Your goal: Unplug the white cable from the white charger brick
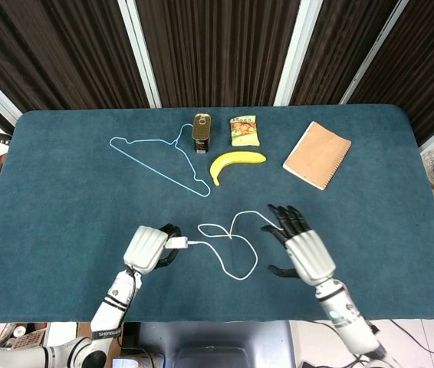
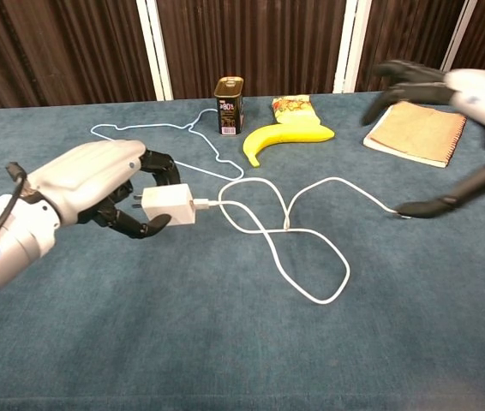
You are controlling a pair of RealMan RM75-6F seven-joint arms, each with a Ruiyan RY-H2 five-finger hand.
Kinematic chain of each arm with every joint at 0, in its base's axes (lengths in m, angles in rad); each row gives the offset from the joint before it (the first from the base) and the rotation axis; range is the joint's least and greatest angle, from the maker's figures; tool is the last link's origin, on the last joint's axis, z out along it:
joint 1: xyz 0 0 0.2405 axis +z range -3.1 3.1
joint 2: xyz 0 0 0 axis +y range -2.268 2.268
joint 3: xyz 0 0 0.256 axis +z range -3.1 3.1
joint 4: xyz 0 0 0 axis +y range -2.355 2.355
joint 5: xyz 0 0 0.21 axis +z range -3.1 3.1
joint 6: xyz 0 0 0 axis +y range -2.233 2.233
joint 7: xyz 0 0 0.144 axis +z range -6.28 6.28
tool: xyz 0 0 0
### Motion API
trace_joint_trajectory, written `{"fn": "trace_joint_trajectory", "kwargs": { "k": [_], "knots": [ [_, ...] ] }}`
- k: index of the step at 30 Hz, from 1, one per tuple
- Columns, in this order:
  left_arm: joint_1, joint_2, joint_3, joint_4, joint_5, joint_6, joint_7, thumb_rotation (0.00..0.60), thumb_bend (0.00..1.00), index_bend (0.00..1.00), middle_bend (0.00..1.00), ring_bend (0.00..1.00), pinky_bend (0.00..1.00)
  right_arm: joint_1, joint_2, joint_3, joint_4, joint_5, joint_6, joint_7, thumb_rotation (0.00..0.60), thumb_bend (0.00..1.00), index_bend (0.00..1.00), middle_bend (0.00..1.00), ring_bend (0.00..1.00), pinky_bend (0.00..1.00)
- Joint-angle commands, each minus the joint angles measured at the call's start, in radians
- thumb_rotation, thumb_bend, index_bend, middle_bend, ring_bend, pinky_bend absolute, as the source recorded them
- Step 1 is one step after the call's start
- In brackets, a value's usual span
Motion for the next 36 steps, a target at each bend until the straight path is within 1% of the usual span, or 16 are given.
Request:
{"fn": "trace_joint_trajectory", "kwargs": {
  "k": [1,5,8,14,23,31,36],
  "knots": [
    [0.007,0.015,-0.001,-0.032,-0.018,0.013,0.029,0.6,0.54,0.75,0.77,1.0,1.0,0.057,-0.084,0.047,-0.016,0.068,-0.057,-0.071,0.6,0.25,0.46,0.03,0.0,0.0],
    [0.009,0.024,-0.004,-0.063,-0.029,0.022,0.049,0.6,0.55,0.75,0.77,1.0,1.0,0.099,-0.181,0.073,0.026,0.101,-0.063,-0.118,0.6,0.28,0.52,0.06,0.0,0.0],
    [0.011,0.031,-0.001,-0.081,-0.027,0.032,0.059,0.6,0.55,0.75,0.77,1.0,1.0,0.127,-0.257,0.089,0.08,0.112,-0.05,-0.12,0.6,0.3,0.55,0.08,0.0,0.0],
    [0.013,0.039,0.006,-0.105,-0.026,0.036,0.063,0.6,0.55,0.75,0.77,1.0,1.0,0.176,-0.343,0.107,0.138,0.141,-0.064,-0.111,0.6,0.33,0.57,0.1,0.0,0.0],
    [0.011,0.037,0.01,-0.108,-0.028,0.039,0.064,0.6,0.55,0.75,0.77,1.0,1.0,0.228,-0.433,0.117,0.212,0.185,-0.072,-0.164,0.6,0.35,0.59,0.11,0.0,0.0],
    [0.011,0.041,0.012,-0.112,-0.022,0.044,0.053,0.6,0.55,0.75,0.78,1.0,1.0,0.259,-0.485,0.122,0.271,0.209,-0.068,-0.181,0.6,0.37,0.61,0.12,0.0,0.0],
    [0.013,0.04,0.019,-0.112,-0.014,0.047,0.049,0.6,0.55,0.75,0.78,1.0,1.0,0.284,-0.529,0.131,0.328,0.219,-0.066,-0.188,0.6,0.38,0.62,0.13,0.0,0.0]
  ]
}}
